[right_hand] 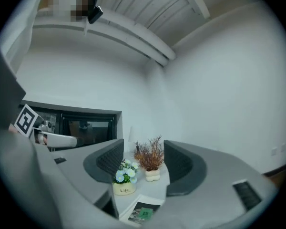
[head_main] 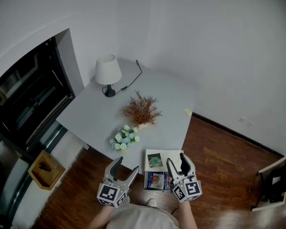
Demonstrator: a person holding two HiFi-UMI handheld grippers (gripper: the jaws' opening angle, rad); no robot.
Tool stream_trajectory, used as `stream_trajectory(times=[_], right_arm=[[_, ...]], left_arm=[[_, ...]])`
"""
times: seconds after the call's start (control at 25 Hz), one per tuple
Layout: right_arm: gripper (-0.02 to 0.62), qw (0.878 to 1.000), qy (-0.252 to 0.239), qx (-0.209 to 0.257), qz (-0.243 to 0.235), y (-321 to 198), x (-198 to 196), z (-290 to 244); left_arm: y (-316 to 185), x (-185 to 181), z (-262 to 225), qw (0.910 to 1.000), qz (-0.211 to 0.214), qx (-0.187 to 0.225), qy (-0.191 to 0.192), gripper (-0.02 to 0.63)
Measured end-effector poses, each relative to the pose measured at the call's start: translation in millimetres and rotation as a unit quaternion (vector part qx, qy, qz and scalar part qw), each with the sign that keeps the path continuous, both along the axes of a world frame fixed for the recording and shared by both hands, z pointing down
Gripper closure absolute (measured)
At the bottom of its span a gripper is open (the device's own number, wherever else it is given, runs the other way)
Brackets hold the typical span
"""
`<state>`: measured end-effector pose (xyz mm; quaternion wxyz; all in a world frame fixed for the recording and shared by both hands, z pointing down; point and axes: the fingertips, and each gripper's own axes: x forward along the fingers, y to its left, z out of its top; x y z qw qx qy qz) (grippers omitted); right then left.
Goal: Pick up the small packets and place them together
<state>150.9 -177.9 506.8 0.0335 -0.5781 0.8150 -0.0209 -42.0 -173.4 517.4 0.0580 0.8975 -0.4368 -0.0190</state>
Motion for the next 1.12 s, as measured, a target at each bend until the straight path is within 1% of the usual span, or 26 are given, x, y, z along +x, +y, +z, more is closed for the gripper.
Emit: stream_trajectory(times=[0.04,0.12,0.2,0.24,0.32,0.4,0.44,0.52,0.56,0.6,0.68,0.76,0.96,1.04,1.12], right_arm=[[0.32,1.0,0.007,0.011,-0.001,8.1,2.5,-6.1],[0.32,0.998,0.05,0.024,-0.008,23.8,2.9,-10.0],[0.321,0.995,0.101,0.018,-0.016,35.2,0.8,-2.6],[0.321,0.994,0.112,0.008,-0.019,39.5,1.1,3.3],[0.321,0.994,0.103,-0.014,-0.019,46.1,5.6,15.2],[0.321,0.995,0.085,-0.037,-0.022,50.3,9.3,25.7],[0.321,0.995,0.084,-0.048,-0.03,51.5,8.7,30.7],[0.321,0.99,0.103,-0.077,-0.063,53.1,0.7,46.4],[0.321,0.984,0.123,-0.102,-0.085,53.8,-5.3,60.1],[0.321,0.975,0.145,-0.133,-0.106,54.5,-10.9,78.0],[0.321,0.952,0.184,-0.202,-0.139,56.6,-19.2,119.4],[0.321,0.931,0.207,-0.249,-0.167,60.5,-27.1,154.1],[0.318,0.88,0.275,-0.316,-0.222,65.7,-47.5,220.5],[0.318,0.861,0.305,-0.331,-0.237,63.4,-51.6,240.2],[0.316,0.838,0.34,-0.346,-0.251,63.5,-54.4,255.8]], left_arm=[[0.3,3.1,-2.6,1.0,0.005,0.005,0.0,0.299],[0.8,7.0,-6.2,0.9998,0.01,0.015,0.003,0.299],[1.0,7.3,-9.4,0.9997,0.01,0.023,0.003,0.298],[1.3,7.8,-10.8,0.9996,0.011,0.027,-0.002,0.298],[2.8,10.7,-13.4,0.9992,0.017,0.031,-0.019,0.295],[3.2,12.1,-14.2,0.9993,0.02,0.026,-0.019,0.295],[2.4,11.6,-13.7,0.9994,0.018,0.024,-0.016,0.295],[1.6,10.3,-14.5,0.9994,0.013,0.028,-0.012,0.295],[1.7,9.8,-15.1,0.9995,0.011,0.03,-0.008,0.295],[2.0,9.3,-15.0,0.9995,0.009,0.03,-0.003,0.295],[2.8,8.9,-12.7,0.9996,0.004,0.026,0.003,0.295],[5.1,9.2,-9.6,0.9998,0.002,0.022,0.002,0.295],[10.8,6.2,-0.9,1.0,0.0,0.002,0.001,0.295],[11.3,3.1,1.1,1.0,-0.005,-0.003,0.003,0.295],[12.3,0.1,1.9,0.9999,-0.009,-0.005,0.001,0.295]])
